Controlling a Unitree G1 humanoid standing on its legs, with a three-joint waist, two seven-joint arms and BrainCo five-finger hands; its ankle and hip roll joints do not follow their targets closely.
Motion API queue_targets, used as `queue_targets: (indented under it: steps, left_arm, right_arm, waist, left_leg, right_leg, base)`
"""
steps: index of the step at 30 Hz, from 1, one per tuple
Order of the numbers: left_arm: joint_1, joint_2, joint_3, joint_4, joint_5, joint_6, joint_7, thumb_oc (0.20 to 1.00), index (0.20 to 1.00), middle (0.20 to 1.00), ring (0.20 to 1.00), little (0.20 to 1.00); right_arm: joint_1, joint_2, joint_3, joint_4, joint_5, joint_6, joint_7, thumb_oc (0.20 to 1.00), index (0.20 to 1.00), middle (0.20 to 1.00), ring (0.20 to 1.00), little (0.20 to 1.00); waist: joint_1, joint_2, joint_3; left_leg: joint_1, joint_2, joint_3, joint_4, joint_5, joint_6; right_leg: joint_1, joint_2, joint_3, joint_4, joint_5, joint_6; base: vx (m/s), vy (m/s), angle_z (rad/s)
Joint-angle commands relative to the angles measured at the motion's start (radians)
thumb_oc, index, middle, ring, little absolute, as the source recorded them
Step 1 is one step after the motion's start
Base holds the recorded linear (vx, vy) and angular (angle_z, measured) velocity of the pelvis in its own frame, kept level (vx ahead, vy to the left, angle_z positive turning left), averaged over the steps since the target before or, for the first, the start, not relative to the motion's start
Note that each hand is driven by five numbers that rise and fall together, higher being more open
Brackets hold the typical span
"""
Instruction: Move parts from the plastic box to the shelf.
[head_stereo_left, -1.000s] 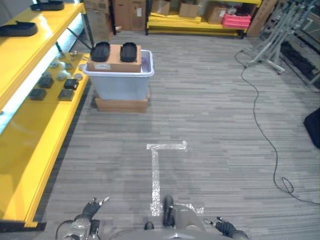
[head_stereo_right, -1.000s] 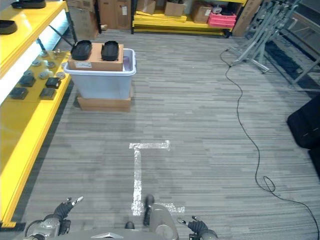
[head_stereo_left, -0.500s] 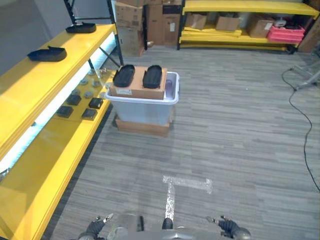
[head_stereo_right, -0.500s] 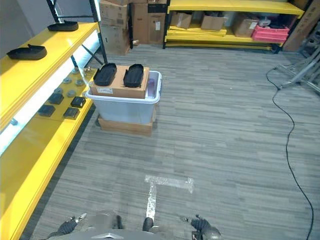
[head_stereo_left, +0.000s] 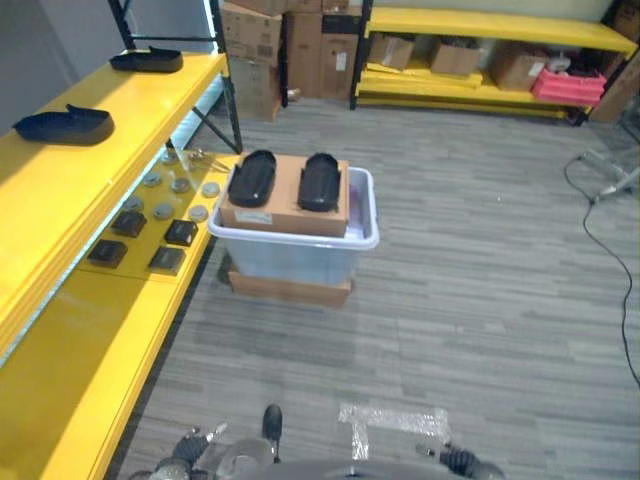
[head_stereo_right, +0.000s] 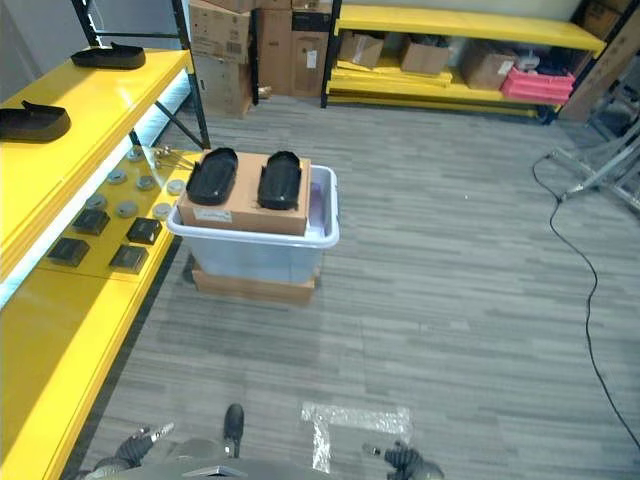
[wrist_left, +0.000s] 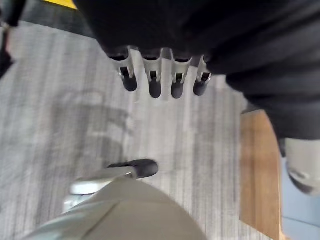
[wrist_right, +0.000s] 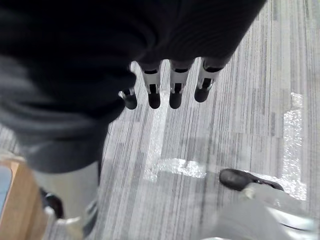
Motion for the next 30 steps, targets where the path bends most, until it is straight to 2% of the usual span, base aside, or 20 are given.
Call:
queue_targets:
  steps: [1,2,3,5,6,8,10,14,15,16,18,19,20,21,22,23,24,25,26,30]
  left_arm:
    - [0.000,0.059,0.032,0.006,0.028,0.000,-0.001,1.000,1.000,1.000,1.000,1.000]
    - [0.000,0.059,0.032,0.006,0.028,0.000,-0.001,1.000,1.000,1.000,1.000,1.000]
    - [0.003,0.085,0.058,0.012,0.027,0.000,-0.001,1.000,1.000,1.000,1.000,1.000]
    - [-0.005,0.111,0.082,0.000,0.015,-0.004,0.008,1.000,1.000,1.000,1.000,1.000]
    - [-0.016,0.125,0.087,-0.006,0.015,-0.009,0.017,1.000,1.000,1.000,1.000,1.000]
    - [-0.042,0.132,0.089,-0.016,0.019,-0.018,0.027,1.000,1.000,1.000,1.000,1.000]
    - [-0.051,0.129,0.088,-0.025,0.018,-0.025,0.038,1.000,1.000,1.000,1.000,1.000]
    - [-0.028,0.100,0.087,-0.036,0.003,-0.029,0.031,1.000,1.000,1.000,1.000,1.000]
    - [-0.020,0.088,0.087,-0.040,-0.013,-0.030,0.025,1.000,1.000,1.000,1.000,1.000]
    - [-0.005,0.054,0.079,-0.031,-0.021,-0.026,0.018,1.000,1.000,1.000,1.000,1.000]
    - [0.004,0.035,0.064,-0.011,-0.007,-0.017,0.013,1.000,1.000,1.000,1.000,1.000]
    - [0.004,0.035,0.064,-0.011,-0.007,-0.017,0.013,1.000,1.000,1.000,1.000,1.000]
    - [0.009,0.024,0.055,0.003,0.004,-0.012,0.017,1.000,1.000,1.000,1.000,1.000]
    - [0.023,0.005,0.043,0.015,0.009,-0.009,0.009,1.000,1.000,1.000,1.000,1.000]
    - [0.036,-0.001,0.040,0.020,0.016,-0.007,0.006,1.000,1.000,1.000,1.000,1.000]
    - [0.048,-0.007,0.032,0.024,0.020,-0.006,0.005,1.000,1.000,1.000,1.000,1.000]
    - [0.050,-0.010,0.022,0.028,0.024,-0.005,0.004,1.000,1.000,1.000,1.000,1.000]
    - [0.050,-0.010,0.022,0.028,0.024,-0.005,0.004,1.000,1.000,1.000,1.000,1.000]
    - [0.047,-0.011,0.017,0.040,0.012,-0.004,0.002,1.000,1.000,1.000,1.000,1.000]
    - [0.054,0.004,0.026,0.046,0.022,-0.006,-0.003,1.000,1.000,1.000,1.000,1.000]
  right_arm:
    - [-0.010,-0.042,-0.030,-0.018,-0.014,0.009,0.005,1.000,1.000,1.000,1.000,1.000]
    - [-0.010,-0.042,-0.031,-0.018,-0.014,0.009,0.005,1.000,1.000,1.000,1.000,1.000]
    - [0.004,-0.041,-0.031,-0.015,-0.014,0.009,0.006,1.000,1.000,1.000,1.000,1.000]
    - [0.012,-0.040,-0.032,-0.016,-0.008,0.004,0.006,1.000,1.000,1.000,1.000,1.000]
    - [0.016,-0.041,-0.026,-0.018,-0.007,0.000,0.004,1.000,1.000,1.000,1.000,1.000]
    - [0.018,-0.045,-0.025,-0.022,-0.013,-0.004,-0.007,1.000,1.000,1.000,1.000,1.000]
    - [0.031,-0.047,-0.020,-0.036,-0.024,-0.008,-0.016,1.000,1.000,1.000,1.000,1.000]
    - [0.041,-0.062,-0.036,-0.042,-0.022,-0.006,-0.026,1.000,1.000,1.000,1.000,1.000]
    - [0.037,-0.069,-0.045,-0.041,-0.021,-0.004,-0.027,1.000,1.000,1.000,1.000,1.000]
    - [0.021,-0.085,-0.065,-0.028,-0.014,-0.002,-0.035,1.000,1.000,1.000,1.000,1.000]
    - [0.001,-0.097,-0.070,-0.024,0.006,0.000,-0.043,1.000,1.000,1.000,1.000,1.000]
    - [0.000,-0.097,-0.070,-0.024,0.006,0.000,-0.043,1.000,1.000,1.000,1.000,1.000]
    - [-0.016,-0.100,-0.067,-0.022,0.010,0.001,-0.048,1.000,1.000,1.000,1.000,1.000]
    - [-0.022,-0.106,-0.067,-0.028,0.023,-0.003,-0.052,1.000,1.000,1.000,1.000,1.000]
    - [-0.023,-0.106,-0.072,-0.039,0.036,-0.008,-0.054,1.000,1.000,1.000,1.000,1.000]
    - [-0.027,-0.106,-0.077,-0.046,0.051,-0.013,-0.055,1.000,1.000,1.000,1.000,1.000]
    - [-0.029,-0.104,-0.079,-0.050,0.062,-0.018,-0.055,1.000,1.000,1.000,1.000,1.000]
    - [-0.028,-0.104,-0.079,-0.050,0.062,-0.018,-0.055,1.000,1.000,1.000,1.000,1.000]
    - [-0.046,-0.103,-0.075,-0.053,0.069,-0.025,-0.061,1.000,1.000,1.000,1.000,1.000]
    - [-0.033,-0.085,-0.099,-0.104,0.109,-0.043,-0.061,1.000,1.000,1.000,1.000,1.000]
  waist:
    - [-0.001,0.025,0.045]
    - [0.000,0.025,0.045]
    - [-0.012,0.022,0.045]
    - [-0.029,0.010,0.057]
    - [-0.049,0.005,0.066]
    - [-0.082,-0.001,0.073]
    - [-0.103,0.000,0.076]
    - [-0.108,0.011,0.054]
    - [-0.107,0.016,0.053]
    - [-0.101,0.016,0.062]
    - [-0.085,-0.007,0.082]
    - [-0.085,-0.005,0.081]
    - [-0.077,-0.020,0.088]
    - [-0.065,-0.024,0.086]
    - [-0.060,-0.025,0.078]
    - [-0.049,-0.021,0.075]
    - [-0.037,-0.014,0.074]
    - [-0.036,-0.016,0.078]
    - [-0.021,0.006,0.061]
    - [-0.042,0.014,0.026]
  left_leg:
    - [0.034,0.010,-0.015,0.105,-0.156,-0.017]
    - [0.035,0.009,-0.014,0.105,-0.156,-0.017]
    - [0.078,0.009,-0.023,0.073,-0.175,-0.022]
    - [0.121,0.006,-0.041,0.053,-0.195,-0.026]
    - [0.153,0.001,-0.056,0.044,-0.211,-0.028]
    - [0.196,-0.011,-0.093,0.039,-0.242,-0.030]
    - [0.221,-0.016,-0.121,0.038,-0.261,-0.034]
    - [0.236,-0.024,-0.140,0.090,-0.290,-0.042]
    - [0.225,-0.026,-0.141,0.147,-0.273,-0.055]
    - [0.158,-0.040,-0.115,0.337,-0.197,-0.115]
    - [0.035,-0.057,-0.091,0.575,-0.124,-0.172]
    - [0.030,-0.055,-0.092,0.583,-0.127,-0.172]
    - [-0.015,-0.036,-0.050,0.630,-0.138,-0.171]
    - [-0.050,0.021,0.026,0.537,-0.161,-0.145]
    - [-0.052,0.039,0.047,0.437,-0.188,-0.124]
    - [-0.049,0.044,0.040,0.323,-0.191,-0.113]
    - [-0.050,0.050,0.016,0.223,-0.166,-0.107]
    - [-0.039,0.049,0.017,0.212,-0.162,-0.107]
    - [-0.002,0.044,-0.057,0.068,-0.146,-0.100]
    - [0.080,0.034,-0.076,0.018,-0.157,-0.080]
  right_leg:
    - [-0.174,-0.048,0.012,0.037,0.280,0.019]
    - [-0.174,-0.048,0.013,0.038,0.280,0.019]
    - [-0.205,-0.021,-0.035,-0.068,0.238,0.008]
    - [-0.240,0.027,-0.064,-0.192,0.226,0.011]
    - [-0.255,0.068,-0.045,-0.267,0.233,0.016]
    - [-0.305,0.116,0.051,-0.347,0.260,0.034]
    - [-0.332,0.119,0.088,-0.376,0.284,0.038]
    - [-0.284,0.100,0.067,-0.385,0.280,0.013]
    - [-0.270,0.100,0.065,-0.377,0.274,0.007]
    - [-0.221,0.092,0.050,-0.377,0.257,-0.009]
    - [-0.172,0.074,0.041,-0.391,0.244,-0.027]
    - [-0.173,0.076,0.040,-0.391,0.245,-0.027]
    - [-0.147,0.066,0.033,-0.406,0.240,-0.033]
    - [-0.102,0.060,0.018,-0.440,0.228,-0.032]
    - [-0.092,0.062,0.011,-0.456,0.222,-0.025]
    - [-0.081,0.071,0.016,-0.467,0.217,-0.019]
    - [-0.067,0.079,0.023,-0.477,0.210,-0.013]
    - [-0.060,0.078,0.023,-0.479,0.209,-0.013]
    - [-0.056,0.097,0.029,-0.476,0.197,-0.008]
    - [-0.071,0.091,0.057,-0.414,0.189,0.004]
  base:
    - [0.18,0.180,0.00]
    - [0.41,0.225,-0.13]
    - [0.34,0.046,-0.16]
    - [0.42,0.006,-0.17]
    - [0.40,-0.023,-0.03]
    - [0.40,-0.036,0.44]
    - [0.33,-0.090,1.02]
    - [0.28,-0.122,0.46]
    - [0.24,-0.133,0.28]
    - [0.30,-0.181,0.27]
    - [0.20,-0.158,0.34]
    - [0.14,-0.114,0.23]
    - [0.24,-0.060,-0.10]
    - [0.34,-0.048,-0.21]
    - [0.36,0.042,-0.13]
    - [0.27,0.088,0.03]
    - [0.17,0.072,-0.08]
    - [0.18,0.147,-0.26]
    - [0.17,0.162,-0.36]
    - [0.14,0.169,-0.55]
